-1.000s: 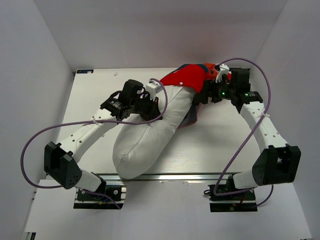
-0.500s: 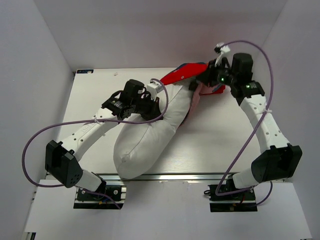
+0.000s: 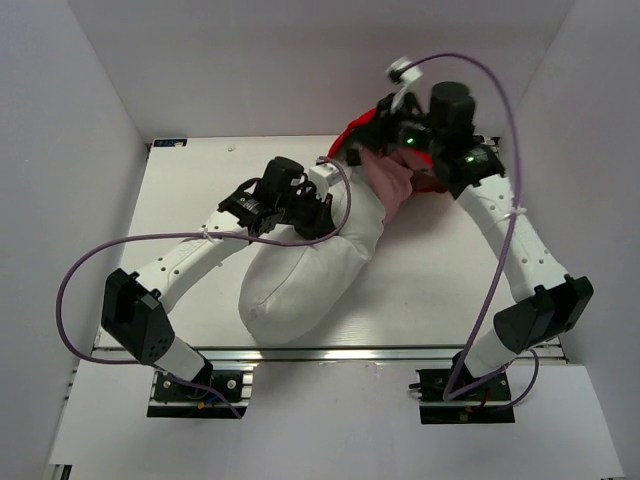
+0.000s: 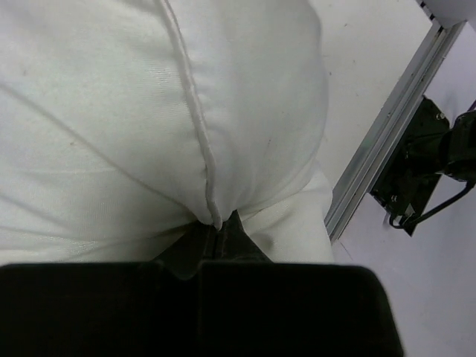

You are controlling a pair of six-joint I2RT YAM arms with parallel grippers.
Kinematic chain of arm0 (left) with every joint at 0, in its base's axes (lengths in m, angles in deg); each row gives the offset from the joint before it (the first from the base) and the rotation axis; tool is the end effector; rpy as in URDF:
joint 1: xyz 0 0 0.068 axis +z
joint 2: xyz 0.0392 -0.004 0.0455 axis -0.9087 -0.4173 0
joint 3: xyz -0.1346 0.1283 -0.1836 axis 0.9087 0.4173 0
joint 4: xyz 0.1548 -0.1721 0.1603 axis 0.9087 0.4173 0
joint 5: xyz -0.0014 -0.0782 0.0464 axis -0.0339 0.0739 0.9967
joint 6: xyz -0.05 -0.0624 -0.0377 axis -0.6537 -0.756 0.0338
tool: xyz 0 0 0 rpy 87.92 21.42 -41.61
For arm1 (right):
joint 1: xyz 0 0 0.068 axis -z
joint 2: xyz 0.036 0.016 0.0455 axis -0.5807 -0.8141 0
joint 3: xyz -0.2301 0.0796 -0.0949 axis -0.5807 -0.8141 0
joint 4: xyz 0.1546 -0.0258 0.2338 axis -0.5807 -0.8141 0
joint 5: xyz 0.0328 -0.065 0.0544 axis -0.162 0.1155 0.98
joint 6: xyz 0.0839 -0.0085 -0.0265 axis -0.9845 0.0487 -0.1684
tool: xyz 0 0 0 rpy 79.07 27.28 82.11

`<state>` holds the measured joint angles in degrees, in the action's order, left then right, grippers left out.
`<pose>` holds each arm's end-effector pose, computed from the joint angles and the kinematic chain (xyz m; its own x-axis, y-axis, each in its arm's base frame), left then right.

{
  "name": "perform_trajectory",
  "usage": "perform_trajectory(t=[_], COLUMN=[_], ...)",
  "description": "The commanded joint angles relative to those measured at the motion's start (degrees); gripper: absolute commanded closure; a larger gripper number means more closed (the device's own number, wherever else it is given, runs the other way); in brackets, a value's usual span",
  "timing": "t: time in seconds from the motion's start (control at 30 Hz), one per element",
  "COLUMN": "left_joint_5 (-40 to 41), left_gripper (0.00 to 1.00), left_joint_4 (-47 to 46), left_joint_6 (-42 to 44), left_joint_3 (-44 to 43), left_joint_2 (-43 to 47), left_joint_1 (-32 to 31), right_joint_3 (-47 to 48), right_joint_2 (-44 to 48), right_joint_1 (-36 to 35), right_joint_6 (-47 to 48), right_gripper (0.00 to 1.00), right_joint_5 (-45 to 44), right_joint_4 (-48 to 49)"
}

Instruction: Put the pillow into the pillowcase

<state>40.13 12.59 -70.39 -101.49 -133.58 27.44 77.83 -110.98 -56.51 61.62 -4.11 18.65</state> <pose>0.2869 -0.2657 0.2904 -0.5906 0.3386 -0.7325 0.7555 0.5511 -0.3543 0.3638 0.1793 0.4767 -0.1387 0.0593 -0.9886 -0.7435 0.6532 0.1435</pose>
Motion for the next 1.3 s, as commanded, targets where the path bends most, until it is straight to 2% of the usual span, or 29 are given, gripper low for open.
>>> perform_trajectory(t=[0.0, 0.13, 0.3, 0.47, 0.6, 0.67, 0.7, 0.77, 0.8, 0.83, 0.87, 0.9, 0.93, 1.03, 1.17, 1.27], left_joint_5=[0.89, 4.3, 13.45, 16.61, 21.18, 24.08, 28.62, 35.29, 35.34, 41.61, 44.37, 46.92, 49.99, 50.03, 46.17, 42.3], left_gripper=[1.0, 1.0, 1.0, 1.0, 1.0, 1.0, 1.0, 1.0, 1.0, 1.0, 1.0, 0.87, 0.74, 0.4, 0.34, 0.34], left_joint_4=[4.59, 7.22, 9.86, 8.81, 8.2, 7.93, 7.58, 7.41, 7.49, 7.67, 8.02, 8.02, 8.37, 8.63, 8.28, 8.72], left_joint_6=[1.67, 4.04, 7.8, 8.88, 9.58, 9.23, 8.45, 7.48, 6.95, 6.68, 5.29, 4.67, 4.57, 4.4, 5.36, 5.19], left_joint_3=[-2.22, -9.05, -15.84, -17.34, -15.59, -14.45, -13.57, -13.39, -13.82, -14.52, -15.4, -16.37, -18.55, -21.29, -19.9, -15.17], left_joint_2=[-0.95, -0.78, 1.94, 3.18, 1.77, 1.59, 1.68, 2.29, 2.47, 2.56, 2.56, 2.56, 2.56, 3.09, 5.11, 6.78], left_joint_1=[-0.43, -0.43, 0.27, 1.33, 3.07, 4.57, 6.23, 8.43, 8.97, 9.32, 9.59, 9.76, 9.76, 9.76, 9.76, 9.76], right_joint_3=[-3.08, -8.01, -13.72, -14.88, -6.99, 0.83, 3.38, 10.42, 12.35, 14.2, 16.92, 18.07, 18.96, 20.1, 20.81, 20.38], right_joint_2=[2.49, 0.46, 0.73, -2.16, -9.45, -15.07, -16.92, -22.2, -23.95, -27.02, -28.26, -29.58, -31.34, -31.01, -25.56, -20.91], right_joint_1=[-8.84, -10.97, -12.3, -11.68, -11.33, -11.24, -11.33, -11.33, -11.24, -11.33, -11.33, -11.33, -11.33, -11.33, -11.42, -11.42], right_joint_6=[4.19, 1.73, 0.77, 1.91, 2.7, 2.96, 3.22, 3.4, 3.4, 3.58, 3.75, 3.93, 4.19, 5.95, 10.24, 11.92], right_gripper=[1.0, 1.0, 1.0, 1.0, 0.97, 0.89, 0.87, 0.77, 0.77, 0.69, 0.64, 0.59, 0.45, 0.29, 0.23, 0.2], right_joint_5=[0.27, 2.91, 3.52, -1.4, -3.95, -5.0, -5.27, -6.58, -6.59, -7.37, -7.73, -7.9, -7.9, -5.98, -3.16, -5.79], right_joint_4=[2.42, -1.45, -5.41, -3.22, -1.55, -1.63, -1.63, -1.29, -1.2, -0.93, -0.5, -0.14, 0.03, 1.7, 2.59, 1.53])
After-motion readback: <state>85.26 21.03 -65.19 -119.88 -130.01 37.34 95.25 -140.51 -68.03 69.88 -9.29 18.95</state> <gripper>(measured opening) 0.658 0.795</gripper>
